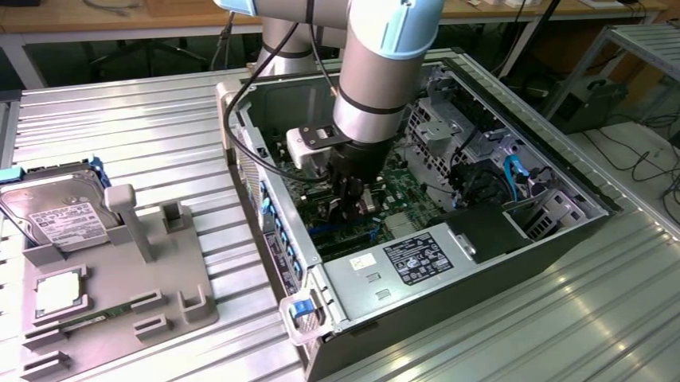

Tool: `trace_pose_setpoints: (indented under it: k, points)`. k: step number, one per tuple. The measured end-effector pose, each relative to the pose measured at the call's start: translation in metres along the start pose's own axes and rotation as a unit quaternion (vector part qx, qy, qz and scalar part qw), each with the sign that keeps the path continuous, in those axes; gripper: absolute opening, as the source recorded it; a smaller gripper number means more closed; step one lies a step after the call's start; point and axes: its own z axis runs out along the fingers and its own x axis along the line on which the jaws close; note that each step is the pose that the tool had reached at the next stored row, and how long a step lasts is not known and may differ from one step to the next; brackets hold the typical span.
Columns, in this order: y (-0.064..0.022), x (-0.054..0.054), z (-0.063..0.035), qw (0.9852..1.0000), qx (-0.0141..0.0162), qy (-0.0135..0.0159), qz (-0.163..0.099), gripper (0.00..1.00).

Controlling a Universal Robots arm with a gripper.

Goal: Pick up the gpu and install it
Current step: 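Insert the gpu into the slot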

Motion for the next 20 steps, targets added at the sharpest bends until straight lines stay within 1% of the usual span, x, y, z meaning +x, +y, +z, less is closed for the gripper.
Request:
trace_pose_setpoints:
  k: [8,12,20]
  points:
    - [0.0001,0.0000,0.0020,1.0000,0.0000,0.0000,0.000,0.28]
    - [0.0001,-0.0002,-0.0024,1.0000,0.0001,-0.0001,0.000,0.28]
    - [0.0002,-0.0009,-0.0026,1.0000,0.0000,0.0000,0.000,0.28]
